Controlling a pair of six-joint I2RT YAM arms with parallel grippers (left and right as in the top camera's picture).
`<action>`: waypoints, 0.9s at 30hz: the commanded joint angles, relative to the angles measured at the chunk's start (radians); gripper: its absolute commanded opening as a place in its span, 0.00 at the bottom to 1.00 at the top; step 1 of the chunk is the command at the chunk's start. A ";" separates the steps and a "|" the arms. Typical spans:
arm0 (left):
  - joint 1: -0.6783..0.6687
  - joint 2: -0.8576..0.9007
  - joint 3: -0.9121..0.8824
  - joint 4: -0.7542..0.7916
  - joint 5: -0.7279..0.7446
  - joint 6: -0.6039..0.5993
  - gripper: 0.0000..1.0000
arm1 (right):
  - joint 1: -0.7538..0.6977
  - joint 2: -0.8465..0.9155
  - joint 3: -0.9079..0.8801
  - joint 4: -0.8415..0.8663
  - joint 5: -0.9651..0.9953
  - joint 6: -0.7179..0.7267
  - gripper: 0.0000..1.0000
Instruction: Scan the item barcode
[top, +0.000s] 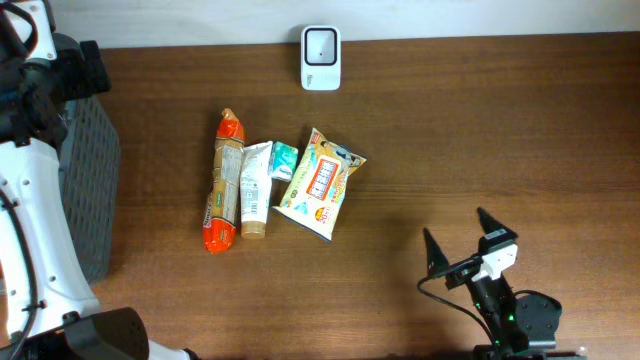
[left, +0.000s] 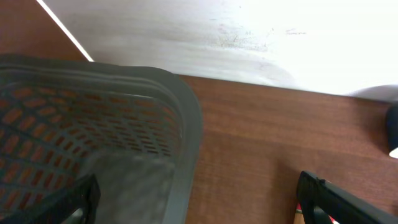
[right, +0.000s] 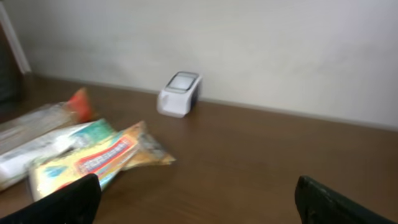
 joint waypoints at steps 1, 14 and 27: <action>0.002 -0.030 0.016 -0.002 0.000 0.013 0.99 | -0.006 0.117 0.186 -0.079 -0.155 0.050 0.99; 0.002 -0.030 0.016 -0.002 0.000 0.013 0.99 | 0.058 1.576 1.118 -0.532 -0.545 0.154 0.87; 0.002 -0.030 0.016 -0.002 0.000 0.013 0.99 | 0.442 1.998 1.118 -0.139 -0.105 0.671 0.50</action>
